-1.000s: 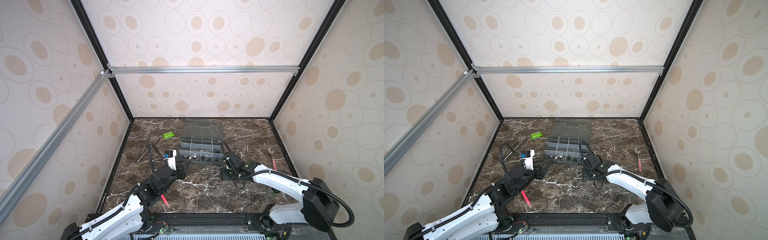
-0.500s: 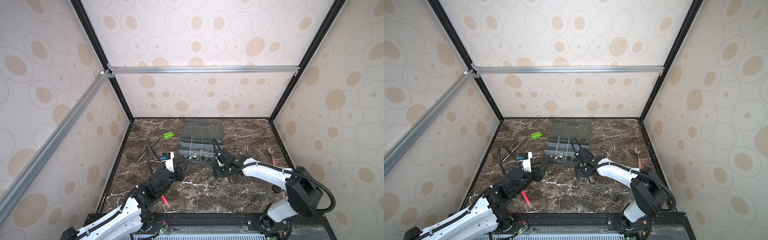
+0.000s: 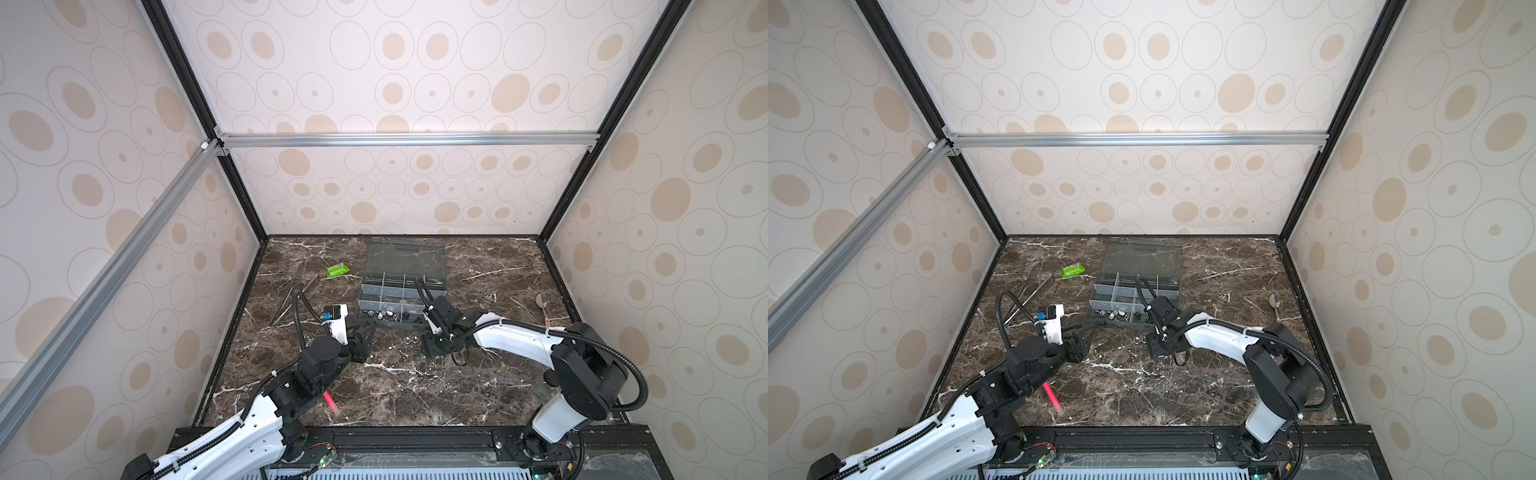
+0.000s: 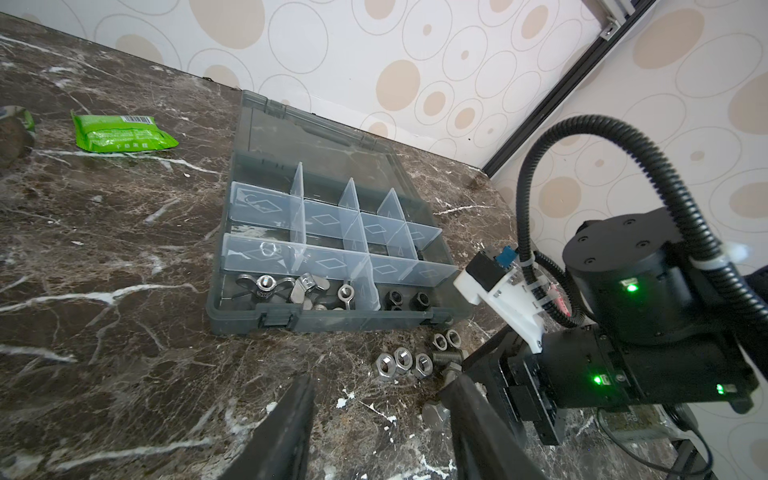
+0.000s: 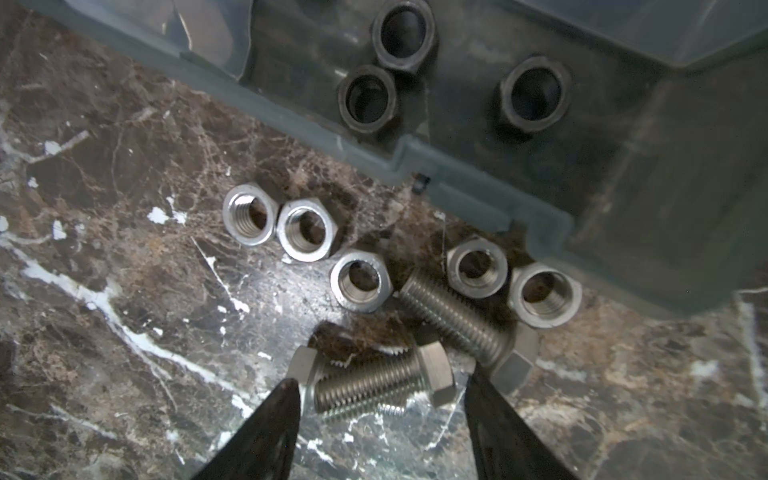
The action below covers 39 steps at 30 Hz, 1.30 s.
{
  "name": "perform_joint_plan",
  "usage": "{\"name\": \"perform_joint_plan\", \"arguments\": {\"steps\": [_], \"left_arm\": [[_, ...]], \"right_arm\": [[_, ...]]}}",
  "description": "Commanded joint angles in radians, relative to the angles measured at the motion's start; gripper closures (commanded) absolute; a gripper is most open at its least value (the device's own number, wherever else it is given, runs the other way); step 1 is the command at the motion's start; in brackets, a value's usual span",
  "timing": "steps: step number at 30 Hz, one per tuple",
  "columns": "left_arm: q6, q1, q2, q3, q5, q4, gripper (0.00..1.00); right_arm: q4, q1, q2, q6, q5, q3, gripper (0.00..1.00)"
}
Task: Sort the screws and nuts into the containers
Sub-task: 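Lower the right gripper onto a silver bolt in the pile and close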
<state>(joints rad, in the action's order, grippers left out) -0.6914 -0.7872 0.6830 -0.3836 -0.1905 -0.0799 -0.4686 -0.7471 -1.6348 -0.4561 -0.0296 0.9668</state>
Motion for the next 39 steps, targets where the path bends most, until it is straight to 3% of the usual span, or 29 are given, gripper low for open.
{"name": "perform_joint_plan", "arguments": {"steps": [1, 9, 39], "left_arm": [[-0.023, 0.005, -0.010, -0.001, -0.015, 0.012, 0.47], [-0.027, 0.006, -0.005, -0.001, -0.014, 0.011, 0.47], [-0.046, 0.005, -0.034, 0.010, -0.015, 0.026, 0.47]], "right_arm": [[0.007, -0.006, -0.017, 0.019, -0.010, 0.021, 0.34], [0.019, -0.006, -0.039, 0.027, -0.012, 0.021, 0.37], [0.002, -0.007, -0.026, -0.023, 0.041, -0.002, 0.75]]}}
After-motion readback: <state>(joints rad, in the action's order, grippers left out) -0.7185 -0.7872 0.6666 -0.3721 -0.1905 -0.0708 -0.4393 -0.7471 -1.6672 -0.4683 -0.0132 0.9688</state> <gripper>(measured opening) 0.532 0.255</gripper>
